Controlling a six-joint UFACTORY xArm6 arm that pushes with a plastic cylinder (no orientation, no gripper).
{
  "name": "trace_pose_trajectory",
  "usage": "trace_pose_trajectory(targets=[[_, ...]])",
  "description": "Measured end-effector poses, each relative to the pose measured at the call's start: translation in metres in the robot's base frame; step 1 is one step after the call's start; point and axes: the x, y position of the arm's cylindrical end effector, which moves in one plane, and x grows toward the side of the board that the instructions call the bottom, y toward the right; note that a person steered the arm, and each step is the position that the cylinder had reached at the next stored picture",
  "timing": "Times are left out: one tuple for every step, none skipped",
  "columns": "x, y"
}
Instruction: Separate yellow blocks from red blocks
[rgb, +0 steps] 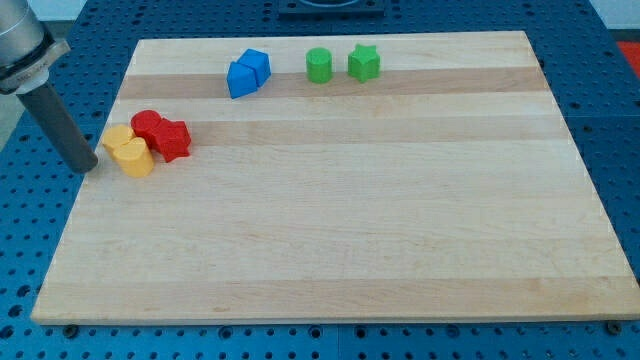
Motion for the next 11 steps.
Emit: trace_pose_trajectory(targets=[[-0.022, 0.008], [-0.062, 0.008], [-0.090, 0.008], [-0.084, 0.020], [-0.054, 0.023], [-0.024, 0.034], [0.002, 0.053], [0.026, 0.074], [0.053, 0.102], [0.050, 0.104], [0.032, 0.103]])
